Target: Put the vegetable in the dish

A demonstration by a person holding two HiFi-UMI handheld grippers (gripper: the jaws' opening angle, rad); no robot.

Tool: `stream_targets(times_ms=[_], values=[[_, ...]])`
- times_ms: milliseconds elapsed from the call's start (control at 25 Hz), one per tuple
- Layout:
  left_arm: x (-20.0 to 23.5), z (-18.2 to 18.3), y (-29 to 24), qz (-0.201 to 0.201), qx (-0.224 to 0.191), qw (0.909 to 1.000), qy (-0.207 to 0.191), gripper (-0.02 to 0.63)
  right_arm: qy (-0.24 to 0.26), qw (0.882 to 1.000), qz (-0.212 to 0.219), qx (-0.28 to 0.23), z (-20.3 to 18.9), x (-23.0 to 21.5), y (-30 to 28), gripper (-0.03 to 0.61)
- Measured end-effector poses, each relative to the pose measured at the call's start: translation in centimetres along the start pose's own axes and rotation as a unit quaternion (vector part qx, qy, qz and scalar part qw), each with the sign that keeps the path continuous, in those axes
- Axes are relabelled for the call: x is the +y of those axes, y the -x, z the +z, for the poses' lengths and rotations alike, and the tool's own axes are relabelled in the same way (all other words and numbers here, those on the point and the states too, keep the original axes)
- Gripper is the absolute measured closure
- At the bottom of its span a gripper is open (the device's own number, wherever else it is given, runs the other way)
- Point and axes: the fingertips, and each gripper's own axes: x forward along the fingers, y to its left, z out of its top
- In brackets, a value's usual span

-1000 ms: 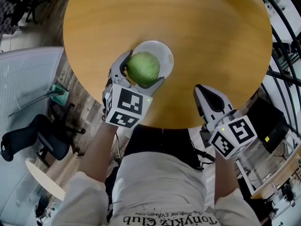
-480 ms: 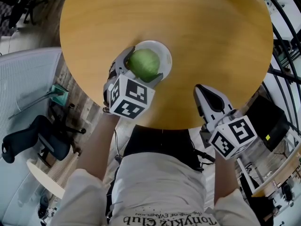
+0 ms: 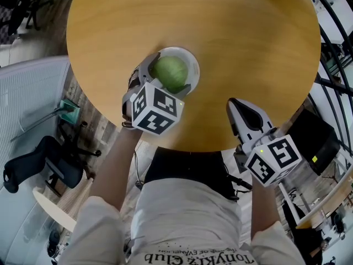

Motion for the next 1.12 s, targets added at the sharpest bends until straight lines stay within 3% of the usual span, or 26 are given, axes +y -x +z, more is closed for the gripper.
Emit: stream_targets(times_ms=[480, 1120], values=[[-0.5, -0.7, -1.4, -0.022, 0.029, 0.9993, -0.004, 0.112, -0.004, 1.0, -0.001, 0.001, 0.0, -0.2, -0.2, 0.562], [-0.4, -0.6, -1.9, -0.047, 0.029, 0.9984, 0.014, 0.11, -0.005, 1.0, 0.001, 0.005, -0.1, -0.2, -0.3, 0.562]])
